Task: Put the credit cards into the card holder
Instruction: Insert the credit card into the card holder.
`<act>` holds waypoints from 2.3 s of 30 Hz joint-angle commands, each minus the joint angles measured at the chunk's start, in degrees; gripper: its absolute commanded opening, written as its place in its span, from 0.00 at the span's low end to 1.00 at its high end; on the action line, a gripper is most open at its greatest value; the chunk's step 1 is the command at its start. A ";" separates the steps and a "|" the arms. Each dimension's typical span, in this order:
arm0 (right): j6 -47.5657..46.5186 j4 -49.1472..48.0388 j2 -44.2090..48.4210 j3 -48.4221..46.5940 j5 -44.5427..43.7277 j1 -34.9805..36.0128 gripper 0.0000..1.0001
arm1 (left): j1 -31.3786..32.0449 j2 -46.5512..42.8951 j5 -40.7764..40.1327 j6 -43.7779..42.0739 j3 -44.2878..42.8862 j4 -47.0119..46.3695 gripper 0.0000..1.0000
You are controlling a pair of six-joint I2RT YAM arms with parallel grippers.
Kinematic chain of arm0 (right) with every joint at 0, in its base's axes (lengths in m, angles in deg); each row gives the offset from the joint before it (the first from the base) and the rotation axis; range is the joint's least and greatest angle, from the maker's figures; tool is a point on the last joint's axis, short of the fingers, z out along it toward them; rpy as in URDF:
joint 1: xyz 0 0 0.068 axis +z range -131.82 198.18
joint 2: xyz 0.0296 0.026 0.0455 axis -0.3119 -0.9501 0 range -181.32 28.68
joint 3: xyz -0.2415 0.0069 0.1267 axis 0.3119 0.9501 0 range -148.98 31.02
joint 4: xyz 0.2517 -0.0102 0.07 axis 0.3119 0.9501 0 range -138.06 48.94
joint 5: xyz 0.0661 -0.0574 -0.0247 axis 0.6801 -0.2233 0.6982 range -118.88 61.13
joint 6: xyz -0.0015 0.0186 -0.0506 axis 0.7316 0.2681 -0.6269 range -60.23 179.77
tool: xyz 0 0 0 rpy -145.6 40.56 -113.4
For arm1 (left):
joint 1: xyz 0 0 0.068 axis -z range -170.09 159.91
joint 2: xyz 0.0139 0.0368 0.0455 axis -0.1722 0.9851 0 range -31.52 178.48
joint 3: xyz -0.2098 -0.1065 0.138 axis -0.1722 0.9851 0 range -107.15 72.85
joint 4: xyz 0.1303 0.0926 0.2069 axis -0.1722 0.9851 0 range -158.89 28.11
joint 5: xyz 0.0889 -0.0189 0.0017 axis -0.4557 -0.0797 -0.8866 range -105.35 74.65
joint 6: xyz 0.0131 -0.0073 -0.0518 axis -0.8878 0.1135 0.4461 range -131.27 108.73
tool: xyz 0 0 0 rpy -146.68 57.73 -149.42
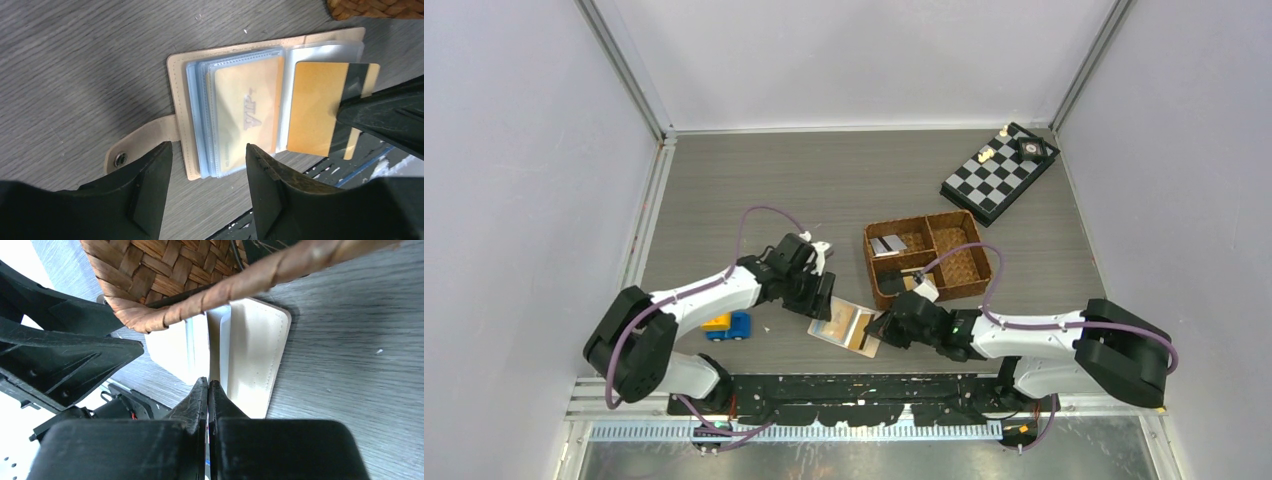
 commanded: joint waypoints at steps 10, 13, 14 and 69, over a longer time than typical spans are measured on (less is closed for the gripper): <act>2.34 -2.85 3.70 3.13 -5.19 3.65 0.00 | 8.80 4.56 -5.08 -2.46 0.64 -7.07 0.47; 2.35 -0.49 5.43 3.73 -4.95 4.01 0.00 | 10.51 3.88 -7.81 -0.21 2.29 -6.95 0.42; 2.39 1.11 6.34 3.90 -5.13 3.92 0.00 | 10.67 3.70 -8.75 0.57 2.64 -6.50 0.42; 3.87 -19.87 -0.45 11.87 -1.40 3.92 0.01 | 10.70 5.50 -12.11 0.35 -0.22 -5.20 0.29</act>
